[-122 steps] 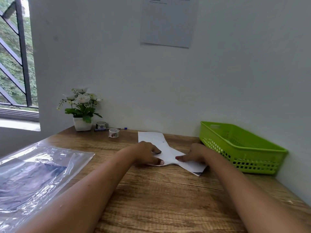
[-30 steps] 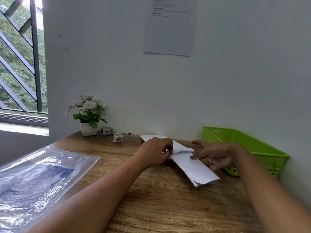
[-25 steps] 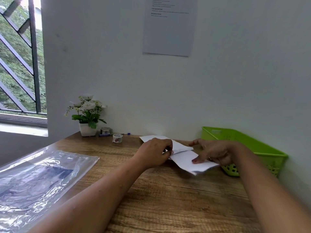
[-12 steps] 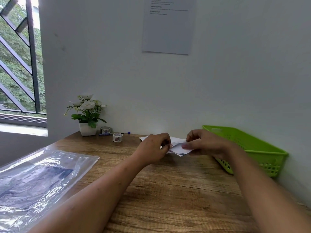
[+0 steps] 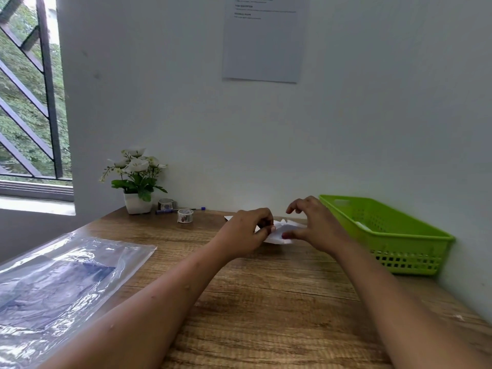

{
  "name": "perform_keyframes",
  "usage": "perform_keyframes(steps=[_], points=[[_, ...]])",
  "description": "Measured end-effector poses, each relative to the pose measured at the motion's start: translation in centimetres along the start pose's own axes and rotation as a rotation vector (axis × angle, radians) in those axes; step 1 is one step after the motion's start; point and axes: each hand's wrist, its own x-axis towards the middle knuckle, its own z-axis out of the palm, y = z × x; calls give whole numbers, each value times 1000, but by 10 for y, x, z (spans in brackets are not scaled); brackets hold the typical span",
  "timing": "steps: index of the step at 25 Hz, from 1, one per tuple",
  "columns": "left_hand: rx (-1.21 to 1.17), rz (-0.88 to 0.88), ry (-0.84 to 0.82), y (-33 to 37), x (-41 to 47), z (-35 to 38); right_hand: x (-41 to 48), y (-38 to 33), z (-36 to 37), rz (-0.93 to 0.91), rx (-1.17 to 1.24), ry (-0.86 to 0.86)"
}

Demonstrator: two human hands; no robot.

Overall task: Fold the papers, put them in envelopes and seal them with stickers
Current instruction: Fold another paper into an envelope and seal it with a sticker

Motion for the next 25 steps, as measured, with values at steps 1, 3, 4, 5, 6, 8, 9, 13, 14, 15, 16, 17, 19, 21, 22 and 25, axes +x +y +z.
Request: perform_keyframes(steps=[1, 3, 4, 5, 6, 8, 9, 13, 14, 15, 16, 17, 19, 21, 22, 25], points=[[-5, 8, -3, 1, 0, 0, -1, 0, 3, -13, 3, 3], [-10, 14, -11, 1, 1, 0, 0, -1, 2, -26, 28, -24], [-8, 12, -17, 1, 2, 0, 0, -3, -1, -32, 54, -55], [-9, 11, -21, 1, 2, -1, 0, -3, -5, -34, 93, -87], [-12, 10, -26, 0, 3, -1, 0, -3, -8, -31, 136, -115], [-19, 11, -32, -1, 3, 0, 0, -1, -8, -25, 170, -137], [-22, 15, -30, -1, 3, 1, 0, 0, -6, -25, 156, -134], [-62, 52, -39, -1, 3, 4, -3, -5, 5, -50, 24, -80], [-78, 59, -40, 0, 3, 6, -4, -8, 6, -65, -29, -48], [-93, 65, -41, 1, 3, 8, -5, -11, 7, -89, -106, -17], [-106, 75, -41, 2, 3, 9, -5, -14, 8, -119, -195, 11], [-112, 86, -39, 3, 3, 10, -6, -16, 9, -140, -268, 32], [-113, 95, -47, 6, 3, 11, -8, -19, 11, -148, -342, 62], [-110, 92, -51, 7, 3, 11, -9, -21, 14, -133, -408, 94], [-108, 90, -48, 6, 3, 11, -9, -23, 16, -126, -441, 104], [-140, 61, -42, 3, 3, 9, -5, -21, 12, -42, -326, 10]])
